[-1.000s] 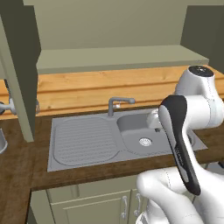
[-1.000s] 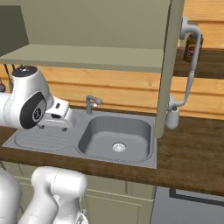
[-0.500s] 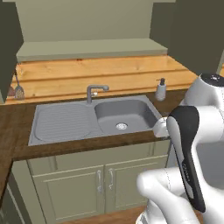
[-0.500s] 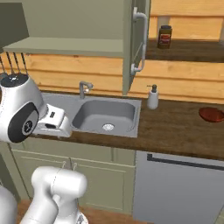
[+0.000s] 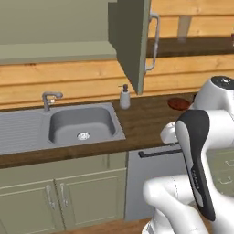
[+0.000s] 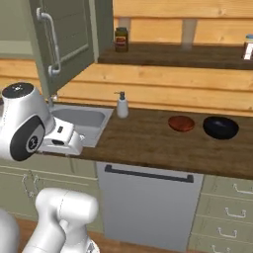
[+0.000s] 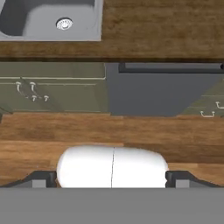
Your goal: Pick up the bowls on the counter and stack them on top of one another in the open cabinet. Place the smaller bowl on top of the larger bowl.
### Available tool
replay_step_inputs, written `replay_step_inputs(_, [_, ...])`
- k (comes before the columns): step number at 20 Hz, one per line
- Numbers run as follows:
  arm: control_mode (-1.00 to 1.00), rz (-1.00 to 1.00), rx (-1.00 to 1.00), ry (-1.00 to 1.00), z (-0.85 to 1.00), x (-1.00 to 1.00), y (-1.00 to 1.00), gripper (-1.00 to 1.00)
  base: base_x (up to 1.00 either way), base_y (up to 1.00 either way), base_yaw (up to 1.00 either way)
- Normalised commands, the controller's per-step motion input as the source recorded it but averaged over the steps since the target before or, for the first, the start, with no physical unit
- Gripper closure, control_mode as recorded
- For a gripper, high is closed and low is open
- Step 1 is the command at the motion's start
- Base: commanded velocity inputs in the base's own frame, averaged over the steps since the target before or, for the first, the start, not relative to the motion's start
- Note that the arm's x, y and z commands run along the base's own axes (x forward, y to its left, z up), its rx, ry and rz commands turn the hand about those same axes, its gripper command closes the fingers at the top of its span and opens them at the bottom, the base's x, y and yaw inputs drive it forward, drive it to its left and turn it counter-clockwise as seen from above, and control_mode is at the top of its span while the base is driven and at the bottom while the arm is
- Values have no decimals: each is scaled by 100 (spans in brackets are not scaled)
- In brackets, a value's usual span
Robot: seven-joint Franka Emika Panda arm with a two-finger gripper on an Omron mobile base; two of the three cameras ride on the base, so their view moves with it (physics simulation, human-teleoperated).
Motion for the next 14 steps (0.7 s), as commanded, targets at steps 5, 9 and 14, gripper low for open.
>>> replay_step_inputs(5, [100, 0, 0, 0, 0, 0, 0, -100, 18, -100, 0])
replay_step_inputs(9, [100, 0, 0, 0, 0, 0, 0, -100, 62, -100, 0])
replay_step_inputs(14, [100, 0, 0, 0, 0, 0, 0, -100, 78, -76, 0])
